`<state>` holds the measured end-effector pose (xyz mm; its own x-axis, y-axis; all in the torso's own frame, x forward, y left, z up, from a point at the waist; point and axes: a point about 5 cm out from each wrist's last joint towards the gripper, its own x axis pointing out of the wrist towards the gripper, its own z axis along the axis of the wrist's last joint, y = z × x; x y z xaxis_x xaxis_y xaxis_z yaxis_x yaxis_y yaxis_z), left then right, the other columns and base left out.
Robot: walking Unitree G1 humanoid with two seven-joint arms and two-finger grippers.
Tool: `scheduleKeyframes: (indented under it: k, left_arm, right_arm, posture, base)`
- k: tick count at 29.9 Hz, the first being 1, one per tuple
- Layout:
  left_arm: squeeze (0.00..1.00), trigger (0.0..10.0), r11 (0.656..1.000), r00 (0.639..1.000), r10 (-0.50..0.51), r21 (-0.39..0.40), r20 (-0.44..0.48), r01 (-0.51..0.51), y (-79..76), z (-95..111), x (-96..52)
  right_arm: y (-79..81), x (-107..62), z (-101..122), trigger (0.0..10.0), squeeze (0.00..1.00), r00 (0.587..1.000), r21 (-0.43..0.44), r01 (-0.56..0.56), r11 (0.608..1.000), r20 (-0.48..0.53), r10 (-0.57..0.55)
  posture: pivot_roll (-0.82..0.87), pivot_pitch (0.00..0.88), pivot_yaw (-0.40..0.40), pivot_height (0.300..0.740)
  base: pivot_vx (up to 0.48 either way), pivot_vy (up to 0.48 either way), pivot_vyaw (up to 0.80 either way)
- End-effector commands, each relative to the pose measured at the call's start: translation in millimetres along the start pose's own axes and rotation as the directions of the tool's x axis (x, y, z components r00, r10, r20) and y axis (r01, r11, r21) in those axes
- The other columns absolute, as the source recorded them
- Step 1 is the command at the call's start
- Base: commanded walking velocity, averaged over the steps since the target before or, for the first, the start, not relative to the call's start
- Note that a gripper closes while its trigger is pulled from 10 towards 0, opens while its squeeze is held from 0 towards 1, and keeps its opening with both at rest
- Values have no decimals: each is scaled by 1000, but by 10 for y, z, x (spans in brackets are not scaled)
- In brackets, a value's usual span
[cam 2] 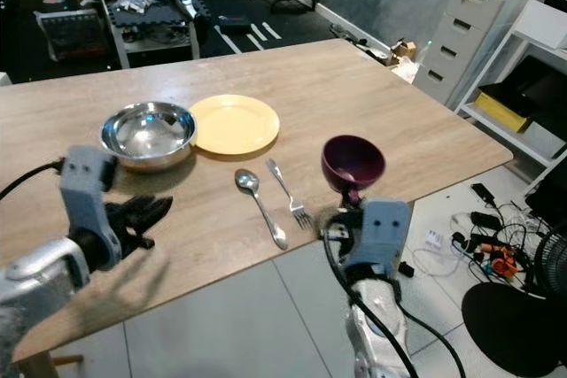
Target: Setting the table
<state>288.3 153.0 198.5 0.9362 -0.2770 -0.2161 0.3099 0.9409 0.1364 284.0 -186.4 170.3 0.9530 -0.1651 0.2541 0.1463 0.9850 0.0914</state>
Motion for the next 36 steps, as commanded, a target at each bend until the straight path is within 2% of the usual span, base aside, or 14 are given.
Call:
scheduleKeyframes:
  k: [1, 2, 3, 5, 10, 11, 12, 13, 16, 21, 26, 27, 36]
  left_arm:
    - [0, 10000, 994, 998, 22, 107, -61, -15, -36, -159, 25]
    - [0, 10000, 994, 998, 22, 107, -61, -15, -36, -159, 25]
    - [0, 10000, 981, 999, 49, 190, -17, -45, -17, -148, 42]
    - [0, 10000, 973, 993, 96, 205, 74, -110, 21, -56, 51]
    - [0, 10000, 949, 982, 97, 282, 162, -141, 8, -37, 57]
    - [0, 10000, 953, 983, 69, 279, 173, -116, -17, -28, 55]
    - [0, 10000, 977, 979, 17, 204, 204, -59, -71, 42, 52]
    - [0, 10000, 977, 979, 17, 204, 204, -59, -71, 42, 52]
    - [0, 10000, 987, 958, -31, 162, 286, -17, -150, 128, 73]
    - [0, 10000, 993, 943, -55, 114, 327, 19, -201, 141, 95]
    - [0, 10000, 994, 935, -75, 106, 348, 41, -234, 148, 111]
    - [0, 10000, 995, 934, -91, 80, 347, 67, -253, 155, 118]
    - [0, 10000, 987, 917, -158, 49, 368, 150, -347, 199, 137]
  right_arm:
    - [-115, -41, -18, 10000, 0, 999, 7, 49, 999, -18, -48]
    - [-115, -41, -18, 10000, 0, 999, 7, 49, 999, -18, -48]
    - [-197, -63, -48, 10000, 0, 997, -6, 67, 998, -35, -67]
    - [-249, -64, -60, 10000, 0, 996, -28, 75, 997, -47, -76]
    - [-293, -39, -42, 10000, 0, 995, -28, 87, 996, -49, -88]
    - [-300, -31, -36, 10000, 0, 994, -28, 92, 995, -50, -93]
    - [-305, -26, -34, 10000, 0, 994, -24, 98, 995, -53, -99]
    - [-305, -26, -34, 10000, 0, 994, -24, 98, 995, -53, -99]
    - [-307, -39, -31, 10000, 0, 992, -16, 104, 994, -63, -105]
    - [-304, -46, -18, 10000, 0, 994, -28, 95, 995, -60, -97]
    - [-315, -53, -10, 10000, 0, 994, -29, 94, 995, -61, -95]
    - [-316, -54, -11, 10000, 0, 993, -29, 94, 995, -62, -96]
    - [-308, -80, -25, 10000, 0, 993, -20, 93, 995, -74, -94]
  posture:
    - [62, 121, 57, 740]
    - [62, 121, 57, 740]
    - [56, 121, 57, 740]
    - [51, 119, 60, 740]
    - [44, 117, 59, 740]
    - [42, 117, 58, 740]
    - [40, 115, 56, 740]
    - [40, 115, 56, 740]
    - [33, 113, 52, 740]
    - [19, 112, 51, 740]
    - [12, 112, 50, 740]
    - [12, 112, 50, 740]
    - [4, 116, 55, 740]
  base:
    - [0, 0, 0]
    - [0, 0, 0]
    - [0, 0, 0]
    - [0, 0, 0]
    - [0, 0, 0]
    - [0, 0, -800]
    - [0, 0, -800]
    - [0, 0, -800]
    - [0, 0, -800]
    - [0, 0, -800]
    - [0, 0, -789]
    - [0, 0, -781]
    - [0, 0, -781]
